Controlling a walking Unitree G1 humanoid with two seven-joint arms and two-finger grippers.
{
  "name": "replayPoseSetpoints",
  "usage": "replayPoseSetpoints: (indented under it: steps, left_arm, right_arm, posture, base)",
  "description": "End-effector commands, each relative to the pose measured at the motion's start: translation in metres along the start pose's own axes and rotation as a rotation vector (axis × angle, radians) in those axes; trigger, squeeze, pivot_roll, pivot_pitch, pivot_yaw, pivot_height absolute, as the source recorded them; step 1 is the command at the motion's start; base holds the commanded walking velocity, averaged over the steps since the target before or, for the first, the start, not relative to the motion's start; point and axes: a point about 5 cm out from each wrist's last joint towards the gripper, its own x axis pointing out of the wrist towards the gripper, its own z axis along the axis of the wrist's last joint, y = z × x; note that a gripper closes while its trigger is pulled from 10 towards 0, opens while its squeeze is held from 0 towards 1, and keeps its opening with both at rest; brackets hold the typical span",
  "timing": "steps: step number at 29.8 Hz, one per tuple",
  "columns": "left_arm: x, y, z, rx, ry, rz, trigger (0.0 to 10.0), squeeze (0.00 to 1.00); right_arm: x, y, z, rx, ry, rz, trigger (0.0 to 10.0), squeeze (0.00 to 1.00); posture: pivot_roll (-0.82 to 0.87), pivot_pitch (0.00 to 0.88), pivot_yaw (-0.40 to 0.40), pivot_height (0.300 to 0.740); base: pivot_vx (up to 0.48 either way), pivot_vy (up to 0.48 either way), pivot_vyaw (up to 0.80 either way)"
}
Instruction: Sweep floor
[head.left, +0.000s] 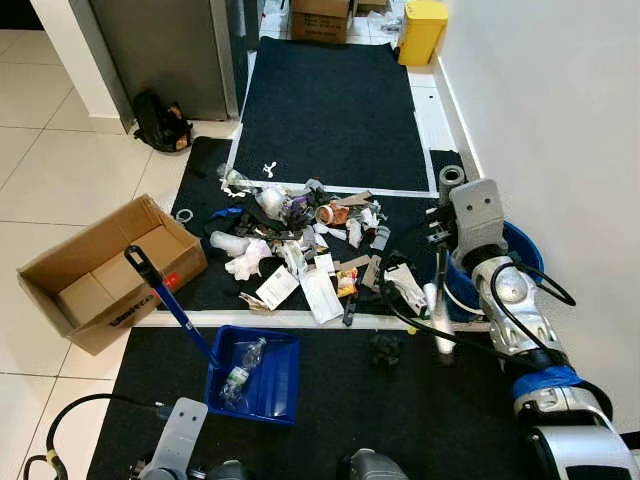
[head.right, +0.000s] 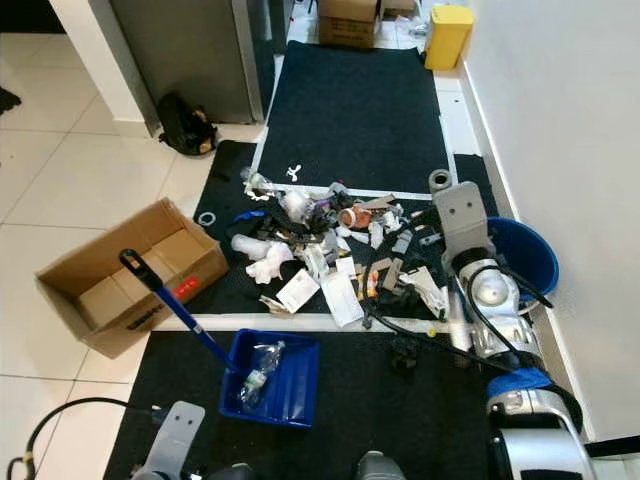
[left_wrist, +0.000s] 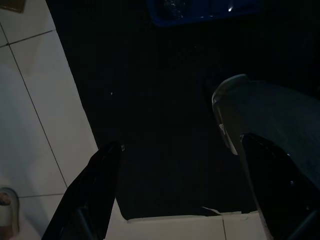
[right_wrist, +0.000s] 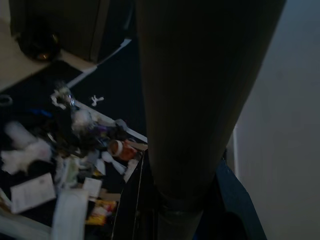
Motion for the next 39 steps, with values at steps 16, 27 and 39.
replayPoseSetpoints:
  steps: [16, 27, 39]
  left_arm:
    - [-0.006, -0.007, -0.039, 0.021, 0.122, -0.042, 10.0, 0.0]
    - [-0.006, -0.006, -0.041, 0.026, 0.127, -0.039, 10.0, 0.0]
    - [-0.005, -0.006, -0.033, 0.019, 0.11, -0.035, 10.0, 0.0]
  right_arm:
    - [-0.019, 0.032, -0.037, 0.0, 0.081, 0.062, 0.0, 0.0]
    - [-0.018, 0.053, -0.034, 0.105, 0.045, 0.122, 0.0, 0.0]
    - [-0.017, 0.067, -0.021, 0.182, -0.014, 0.332, 0.0, 0.0]
  posture:
    - [0.09, 0.203, 0.003, 0.74]
    - [0.09, 0.208, 0.005, 0.74]
    - [0.09, 0.172, -0.007, 0.74]
  base:
    - [0.0, 0.0, 0.0]
    - [0.0, 0.0, 0.0]
    - [0.0, 0.0, 0.0]
